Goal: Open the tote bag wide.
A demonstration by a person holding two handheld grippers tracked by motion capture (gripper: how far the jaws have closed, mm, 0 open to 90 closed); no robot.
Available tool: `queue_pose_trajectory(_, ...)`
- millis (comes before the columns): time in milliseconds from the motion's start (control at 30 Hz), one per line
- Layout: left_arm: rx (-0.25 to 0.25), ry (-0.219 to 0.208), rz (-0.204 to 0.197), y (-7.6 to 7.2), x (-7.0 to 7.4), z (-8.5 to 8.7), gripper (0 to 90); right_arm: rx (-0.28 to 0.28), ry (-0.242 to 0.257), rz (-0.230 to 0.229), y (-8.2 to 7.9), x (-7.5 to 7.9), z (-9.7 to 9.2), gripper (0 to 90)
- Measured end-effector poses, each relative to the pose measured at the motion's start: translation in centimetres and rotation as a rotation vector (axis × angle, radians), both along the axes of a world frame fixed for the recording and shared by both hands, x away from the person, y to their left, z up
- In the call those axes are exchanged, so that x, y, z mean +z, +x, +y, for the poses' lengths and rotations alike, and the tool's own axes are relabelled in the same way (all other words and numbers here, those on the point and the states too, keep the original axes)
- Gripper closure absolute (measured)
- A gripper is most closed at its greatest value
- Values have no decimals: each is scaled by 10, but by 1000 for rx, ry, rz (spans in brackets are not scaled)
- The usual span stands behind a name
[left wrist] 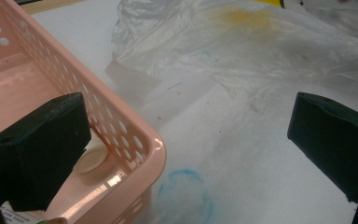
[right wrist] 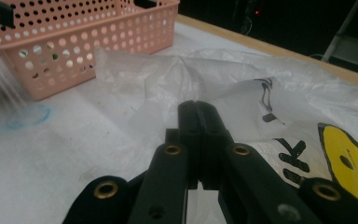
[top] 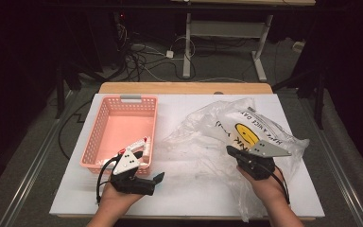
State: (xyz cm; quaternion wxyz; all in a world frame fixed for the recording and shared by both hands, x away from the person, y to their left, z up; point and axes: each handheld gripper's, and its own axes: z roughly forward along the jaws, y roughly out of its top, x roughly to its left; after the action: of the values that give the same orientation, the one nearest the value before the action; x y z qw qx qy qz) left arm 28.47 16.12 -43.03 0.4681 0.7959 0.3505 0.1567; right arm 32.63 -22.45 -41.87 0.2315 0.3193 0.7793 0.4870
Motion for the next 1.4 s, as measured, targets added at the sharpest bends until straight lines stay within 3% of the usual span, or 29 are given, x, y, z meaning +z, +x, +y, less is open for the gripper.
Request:
queue_pose_trajectory(333,10,-9,-8,1,1,4,0,-30,51,-33,7,17,-6,900)
queue_pose_trajectory(500,19,-13,-12,2,2,8,0,-45,101,-69,11,28,-7,900)
queue_pose_trajectory(833,39,-21,-15,5,3,16,0,-52,119,-107,10,39,-5,900)
queue_pose_trajectory(1000,57,-26,-17,5,4,19,0,-55,151,-116,12,45,-2,900)
queue_pose_trajectory(1167,64,-23,-14,6,4,22,0,-53,172,-127,14,44,-4,900)
queue_pose_trajectory(1400,86,-29,-13,7,6,29,0,-35,166,-111,16,35,-4,900)
